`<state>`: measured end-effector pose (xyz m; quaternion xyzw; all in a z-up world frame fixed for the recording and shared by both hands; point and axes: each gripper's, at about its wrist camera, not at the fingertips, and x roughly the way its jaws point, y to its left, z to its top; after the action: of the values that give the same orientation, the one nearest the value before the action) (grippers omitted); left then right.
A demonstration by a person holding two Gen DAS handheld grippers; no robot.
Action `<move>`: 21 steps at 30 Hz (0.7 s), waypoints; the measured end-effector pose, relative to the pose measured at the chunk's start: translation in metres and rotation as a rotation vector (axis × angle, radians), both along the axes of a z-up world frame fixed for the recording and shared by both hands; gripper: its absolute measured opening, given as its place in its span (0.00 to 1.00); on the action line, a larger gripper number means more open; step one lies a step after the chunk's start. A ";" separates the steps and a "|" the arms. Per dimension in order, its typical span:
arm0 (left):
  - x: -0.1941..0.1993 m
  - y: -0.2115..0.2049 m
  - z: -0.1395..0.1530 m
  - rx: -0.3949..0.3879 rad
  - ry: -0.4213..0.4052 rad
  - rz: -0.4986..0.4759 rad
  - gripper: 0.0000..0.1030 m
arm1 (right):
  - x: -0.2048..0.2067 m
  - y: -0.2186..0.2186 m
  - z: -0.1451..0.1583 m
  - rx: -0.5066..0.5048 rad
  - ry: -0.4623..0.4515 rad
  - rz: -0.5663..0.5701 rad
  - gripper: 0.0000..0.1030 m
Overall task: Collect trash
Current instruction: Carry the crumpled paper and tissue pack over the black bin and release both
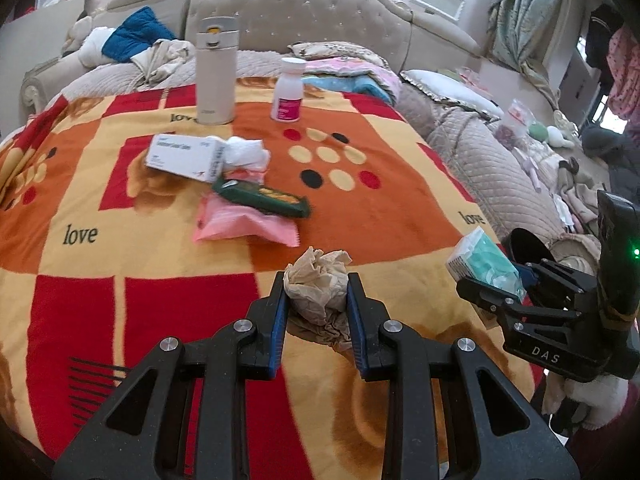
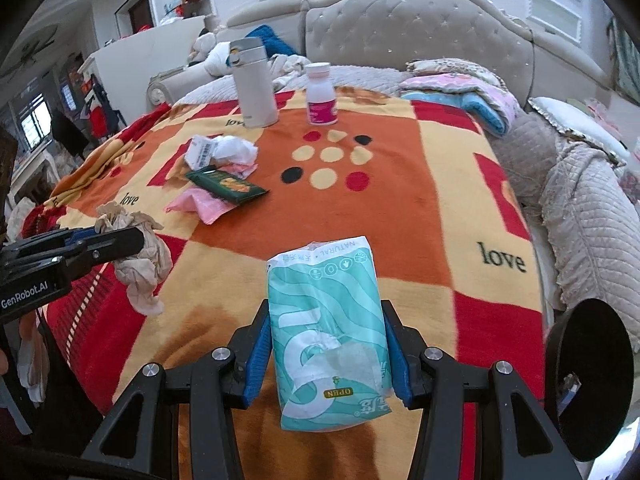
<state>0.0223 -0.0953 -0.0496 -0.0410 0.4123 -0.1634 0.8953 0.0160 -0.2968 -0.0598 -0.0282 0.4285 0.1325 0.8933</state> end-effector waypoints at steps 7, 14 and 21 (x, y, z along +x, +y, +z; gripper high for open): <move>0.000 -0.019 0.004 -0.004 -0.010 -0.032 0.24 | -0.001 -0.023 0.006 0.010 -0.012 -0.045 0.47; 0.001 -0.038 0.008 -0.005 -0.016 -0.066 0.24 | -0.003 -0.047 0.010 0.012 -0.022 -0.091 0.47; 0.004 -0.058 0.008 0.004 -0.015 -0.103 0.24 | -0.007 -0.069 0.011 0.021 -0.021 -0.138 0.47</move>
<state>0.0264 -0.1531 -0.0416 -0.0165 0.4072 -0.2088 0.8890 0.0089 -0.3659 -0.0491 0.0095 0.4184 0.0748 0.9051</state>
